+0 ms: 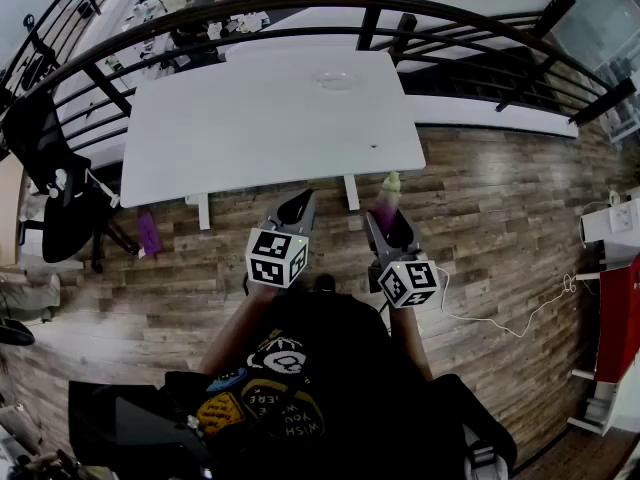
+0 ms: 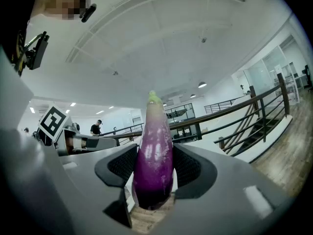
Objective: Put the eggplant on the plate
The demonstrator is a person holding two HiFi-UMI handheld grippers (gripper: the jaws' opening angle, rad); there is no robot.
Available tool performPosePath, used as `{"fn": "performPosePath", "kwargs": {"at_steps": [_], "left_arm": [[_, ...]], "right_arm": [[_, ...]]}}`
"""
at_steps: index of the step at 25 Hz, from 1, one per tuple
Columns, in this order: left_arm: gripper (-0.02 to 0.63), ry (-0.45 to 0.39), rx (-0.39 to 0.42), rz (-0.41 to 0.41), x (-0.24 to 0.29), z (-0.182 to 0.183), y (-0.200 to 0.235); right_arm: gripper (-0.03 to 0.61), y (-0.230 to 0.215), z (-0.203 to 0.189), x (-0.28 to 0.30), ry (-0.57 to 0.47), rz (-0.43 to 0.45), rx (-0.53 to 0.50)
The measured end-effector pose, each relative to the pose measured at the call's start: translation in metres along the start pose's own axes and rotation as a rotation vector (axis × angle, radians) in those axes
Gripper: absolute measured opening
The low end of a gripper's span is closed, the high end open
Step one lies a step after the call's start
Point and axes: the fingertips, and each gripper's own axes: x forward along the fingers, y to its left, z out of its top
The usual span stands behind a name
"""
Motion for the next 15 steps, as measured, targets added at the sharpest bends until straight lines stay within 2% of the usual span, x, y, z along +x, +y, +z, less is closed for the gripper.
{"fn": "performPosePath", "kwargs": {"at_steps": [15], "left_arm": [[-0.002, 0.015, -0.008, -0.024, -0.0011, -0.0043, 0.0085]], "right_arm": [[0.233, 0.0079, -0.0095, 0.0108, 0.025, -0.011, 0.002]]}}
